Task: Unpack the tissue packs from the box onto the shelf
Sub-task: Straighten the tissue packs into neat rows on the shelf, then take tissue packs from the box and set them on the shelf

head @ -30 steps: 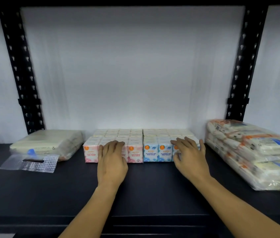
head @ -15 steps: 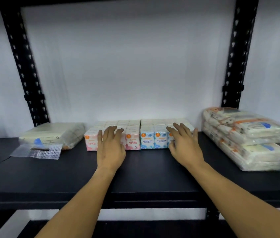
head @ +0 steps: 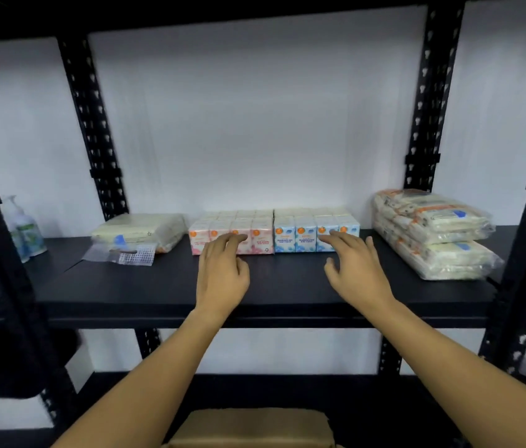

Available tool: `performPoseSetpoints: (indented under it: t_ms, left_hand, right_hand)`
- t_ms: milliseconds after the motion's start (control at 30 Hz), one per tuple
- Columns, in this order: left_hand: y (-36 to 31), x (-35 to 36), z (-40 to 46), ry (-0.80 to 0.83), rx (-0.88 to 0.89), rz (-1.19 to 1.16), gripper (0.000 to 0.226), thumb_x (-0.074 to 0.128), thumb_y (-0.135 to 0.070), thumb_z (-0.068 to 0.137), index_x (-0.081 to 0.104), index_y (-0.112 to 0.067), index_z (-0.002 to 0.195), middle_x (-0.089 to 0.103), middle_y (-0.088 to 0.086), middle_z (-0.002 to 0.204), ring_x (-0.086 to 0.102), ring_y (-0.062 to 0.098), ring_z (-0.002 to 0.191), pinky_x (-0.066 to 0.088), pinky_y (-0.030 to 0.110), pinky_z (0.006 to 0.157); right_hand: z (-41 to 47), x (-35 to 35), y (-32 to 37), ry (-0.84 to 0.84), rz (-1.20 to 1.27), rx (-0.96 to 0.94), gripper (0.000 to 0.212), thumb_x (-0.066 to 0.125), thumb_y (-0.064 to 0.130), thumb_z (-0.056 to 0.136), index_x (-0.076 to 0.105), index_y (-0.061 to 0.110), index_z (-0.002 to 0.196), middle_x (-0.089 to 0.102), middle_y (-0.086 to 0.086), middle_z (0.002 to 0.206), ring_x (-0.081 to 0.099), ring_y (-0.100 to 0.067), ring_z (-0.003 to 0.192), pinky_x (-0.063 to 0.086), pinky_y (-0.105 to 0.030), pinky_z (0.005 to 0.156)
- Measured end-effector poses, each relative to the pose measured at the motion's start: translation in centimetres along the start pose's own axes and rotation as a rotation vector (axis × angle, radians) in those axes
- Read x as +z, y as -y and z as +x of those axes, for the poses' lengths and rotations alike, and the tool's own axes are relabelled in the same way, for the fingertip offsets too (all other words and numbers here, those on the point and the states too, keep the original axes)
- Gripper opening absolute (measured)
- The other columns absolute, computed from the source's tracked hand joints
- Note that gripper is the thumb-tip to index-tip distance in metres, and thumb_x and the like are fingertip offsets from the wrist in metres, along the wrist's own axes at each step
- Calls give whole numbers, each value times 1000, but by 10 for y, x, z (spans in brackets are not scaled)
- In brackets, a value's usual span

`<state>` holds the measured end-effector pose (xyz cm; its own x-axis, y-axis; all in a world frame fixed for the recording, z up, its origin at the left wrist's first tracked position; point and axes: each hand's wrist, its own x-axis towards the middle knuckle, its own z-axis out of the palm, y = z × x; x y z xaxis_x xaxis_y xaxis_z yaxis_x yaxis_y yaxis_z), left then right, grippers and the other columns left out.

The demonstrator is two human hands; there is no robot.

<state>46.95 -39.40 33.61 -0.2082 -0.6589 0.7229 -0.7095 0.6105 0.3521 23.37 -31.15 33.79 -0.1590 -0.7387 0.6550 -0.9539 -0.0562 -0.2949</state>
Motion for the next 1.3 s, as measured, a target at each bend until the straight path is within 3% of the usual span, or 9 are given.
performPoseSetpoints:
  t_ms: [167,333,467,600,833,933,1067,1167,1300]
  left_hand:
    - [-10,-33,-53,-24,21,-121,44,49,-7,86,56,-18,128,57,-4,125,50,13,113,41,39,102]
    - [7,-50,-133,44,-18,-206,44,46,-10,87,55,-24,128,54,-12,127,47,5,120,40,33,104]
    - [45,-51,-209,158,-118,-189,41,42,-19,88,56,-24,126,55,-10,125,50,8,119,44,37,102]
    - [86,-44,-267,311,-264,-137,46,41,-25,80,61,-20,121,57,-4,118,54,17,110,46,45,95]
    - [140,-23,-322,528,-372,-131,28,61,-13,89,62,-19,116,59,-3,121,56,15,109,42,22,91]
    - [153,-10,-326,679,-463,-158,28,61,-20,91,61,-20,119,58,-1,123,55,18,114,44,28,93]
    - [162,5,-335,837,-455,-115,33,61,-25,92,59,-21,125,56,-1,127,52,19,119,43,32,99]
    - [168,12,-347,1007,-453,-79,35,61,-30,93,58,-23,127,54,0,131,49,21,122,42,35,99]
    - [172,18,-355,1097,-436,-47,41,63,-34,92,55,-24,131,51,2,137,46,21,127,40,32,100]
  right_hand:
    - [-50,1,50,-27,162,-65,47,58,15,90,57,23,136,53,2,141,42,-17,135,14,-48,122]
    - [-116,28,93,40,276,-92,45,57,15,90,57,27,134,52,7,142,40,-11,136,9,-40,123]
    - [-180,65,109,160,309,-34,43,56,19,93,55,30,135,51,10,141,39,-7,135,6,-31,122]
    - [-234,103,112,290,309,30,47,58,16,87,57,30,132,55,9,137,45,-10,131,16,-39,122]
    - [-294,157,107,514,244,106,50,60,12,82,59,24,130,59,3,130,50,-17,123,33,-42,114]
    - [-313,179,101,628,178,137,50,61,11,85,57,24,133,58,4,129,50,-17,122,36,-39,111]
    - [-337,214,87,801,139,186,52,67,21,86,53,25,135,55,4,130,52,-20,121,44,-35,102]
    - [-351,238,78,929,106,212,62,67,29,88,41,28,145,47,4,143,45,-20,131,40,-34,104]
    - [-364,268,67,1023,113,268,70,69,26,86,37,22,149,41,-1,152,38,-21,139,32,-31,111]
